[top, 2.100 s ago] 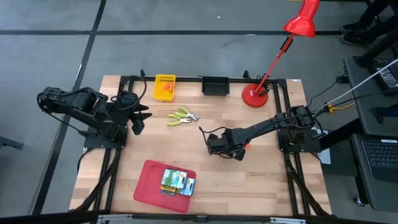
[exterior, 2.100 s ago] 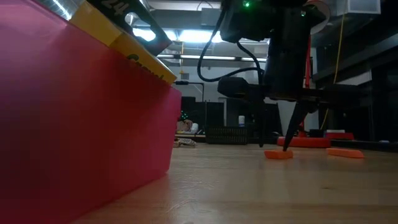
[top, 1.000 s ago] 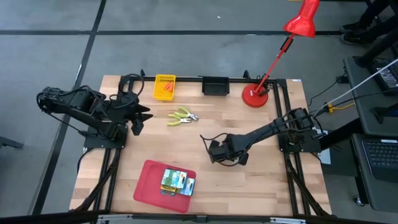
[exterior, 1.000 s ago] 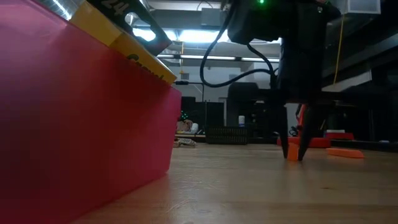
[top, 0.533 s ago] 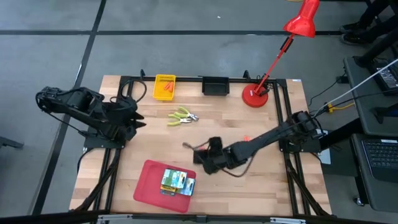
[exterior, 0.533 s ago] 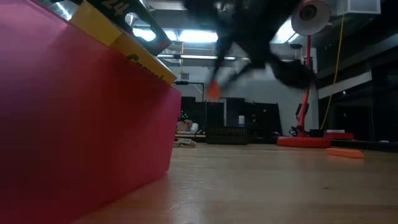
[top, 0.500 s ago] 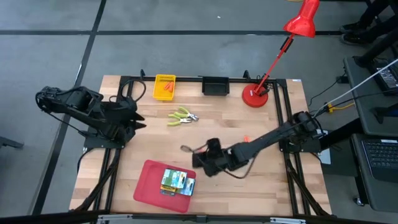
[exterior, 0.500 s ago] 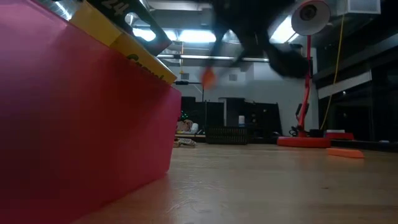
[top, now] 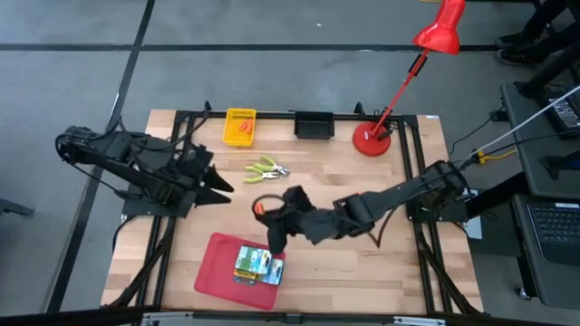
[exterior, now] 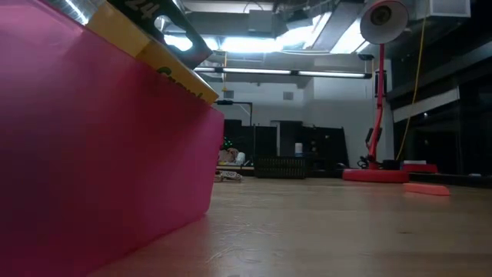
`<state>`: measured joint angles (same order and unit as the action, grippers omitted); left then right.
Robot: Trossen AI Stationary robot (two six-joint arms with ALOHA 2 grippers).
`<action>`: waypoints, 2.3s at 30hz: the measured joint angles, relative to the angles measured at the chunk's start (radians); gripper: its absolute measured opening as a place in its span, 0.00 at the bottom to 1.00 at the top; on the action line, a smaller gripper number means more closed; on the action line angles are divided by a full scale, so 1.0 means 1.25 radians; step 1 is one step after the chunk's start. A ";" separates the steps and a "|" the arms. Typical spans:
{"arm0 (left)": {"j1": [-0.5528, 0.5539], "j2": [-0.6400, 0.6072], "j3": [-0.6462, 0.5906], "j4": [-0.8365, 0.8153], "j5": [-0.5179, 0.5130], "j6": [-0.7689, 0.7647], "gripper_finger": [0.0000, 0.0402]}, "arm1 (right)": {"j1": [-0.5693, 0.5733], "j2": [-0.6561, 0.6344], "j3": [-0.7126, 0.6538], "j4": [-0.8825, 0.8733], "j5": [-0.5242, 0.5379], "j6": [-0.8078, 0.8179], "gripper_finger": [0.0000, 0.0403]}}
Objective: Pick & Place School Supplies
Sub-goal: Put the orange eraser into the yellow bin
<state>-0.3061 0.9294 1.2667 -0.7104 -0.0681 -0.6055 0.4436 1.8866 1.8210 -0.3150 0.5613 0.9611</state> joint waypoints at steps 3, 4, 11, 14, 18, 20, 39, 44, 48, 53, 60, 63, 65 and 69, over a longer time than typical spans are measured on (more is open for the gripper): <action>0.000 0.025 0.000 0.048 0.021 0.008 0.45 | -0.012 -0.003 0.025 0.034 -0.015 -0.063 0.08; 0.000 0.034 0.000 0.062 0.029 0.013 0.47 | -0.014 -0.003 0.027 0.041 -0.016 -0.076 0.08; 0.000 0.072 0.000 0.176 0.053 0.023 0.58 | -0.013 -0.002 0.037 0.061 -0.020 -0.113 0.08; 0.000 0.096 0.000 0.211 0.078 0.022 0.60 | -0.013 -0.001 0.037 0.073 -0.009 -0.137 0.08; 0.000 0.128 0.000 0.235 0.086 0.022 0.58 | -0.013 -0.002 0.037 0.094 -0.008 -0.155 0.08; 0.000 0.137 0.000 0.254 0.090 0.020 0.56 | -0.013 -0.002 0.037 0.089 -0.007 -0.163 0.08; 0.031 0.143 0.000 0.280 0.100 0.005 0.07 | -0.012 -0.001 0.035 0.127 -0.006 -0.221 0.08; 0.033 0.140 0.002 0.270 0.075 0.019 0.07 | -0.012 0.000 0.035 0.158 0.021 -0.218 0.30; 0.052 0.120 0.002 0.211 0.008 0.037 0.07 | -0.015 0.000 0.035 0.148 0.045 -0.192 0.56; 0.092 0.090 -0.001 0.006 -0.277 0.037 0.07 | -0.013 -0.002 0.036 0.067 0.069 -0.132 0.72; 0.338 0.111 -0.022 -0.290 -0.522 -0.188 0.07 | 0.009 -0.003 0.023 -0.209 0.123 0.121 0.69; 0.513 0.109 -0.117 -0.122 -0.346 -0.114 0.07 | 0.031 -0.002 -0.013 -0.237 0.145 0.212 0.67; 0.632 0.113 -0.194 0.015 -0.197 -0.075 0.07 | 0.045 -0.002 -0.021 -0.235 0.146 0.251 0.67; 0.833 0.178 -0.290 0.152 -0.047 -0.041 0.07 | 0.067 -0.004 -0.038 -0.236 0.190 0.324 0.67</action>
<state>0.7349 1.1519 0.9037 -0.5208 -0.1263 -0.6572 0.5274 1.8811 1.7735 -0.6106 0.7984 1.3658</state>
